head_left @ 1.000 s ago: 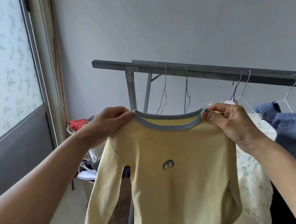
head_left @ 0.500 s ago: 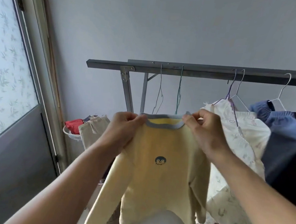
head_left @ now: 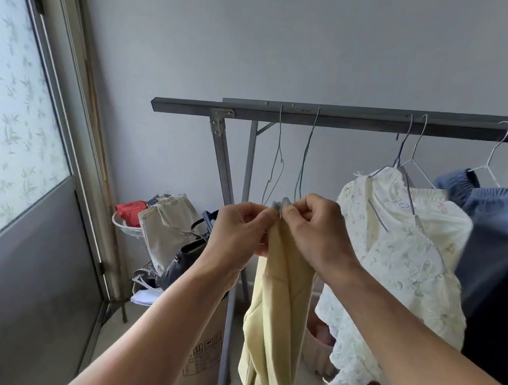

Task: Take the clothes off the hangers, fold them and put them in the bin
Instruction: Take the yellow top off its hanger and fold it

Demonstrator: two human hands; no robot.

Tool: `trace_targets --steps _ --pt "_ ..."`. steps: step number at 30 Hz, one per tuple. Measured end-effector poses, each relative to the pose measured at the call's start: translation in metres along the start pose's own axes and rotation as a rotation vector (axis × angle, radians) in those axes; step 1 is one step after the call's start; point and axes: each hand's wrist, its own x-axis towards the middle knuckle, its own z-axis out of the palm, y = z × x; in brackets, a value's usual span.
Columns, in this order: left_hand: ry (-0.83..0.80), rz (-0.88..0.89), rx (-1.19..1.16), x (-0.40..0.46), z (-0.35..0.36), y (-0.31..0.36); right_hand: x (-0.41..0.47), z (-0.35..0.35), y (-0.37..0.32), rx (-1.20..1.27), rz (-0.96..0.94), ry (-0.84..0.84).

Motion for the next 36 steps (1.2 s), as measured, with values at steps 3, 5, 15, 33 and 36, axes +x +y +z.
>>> trace_targets --steps 3,5,15,33,36 --pt "0.007 0.002 -0.027 -0.003 0.002 0.003 0.001 0.001 -0.002 -0.017 0.011 -0.023" --pt "0.000 -0.002 -0.048 -0.006 0.003 0.007 0.001 0.002 -0.004 -0.042 -0.010 -0.030" --pt "-0.084 0.099 0.182 -0.005 -0.008 0.023 0.008 -0.013 -0.003 -0.042 -0.047 -0.218" --pt "-0.358 0.417 0.549 0.052 -0.019 0.035 -0.006 -0.028 0.047 0.293 -0.046 -0.291" --pt "-0.356 0.427 0.521 0.052 -0.022 0.040 -0.014 -0.022 0.052 0.286 -0.049 -0.316"
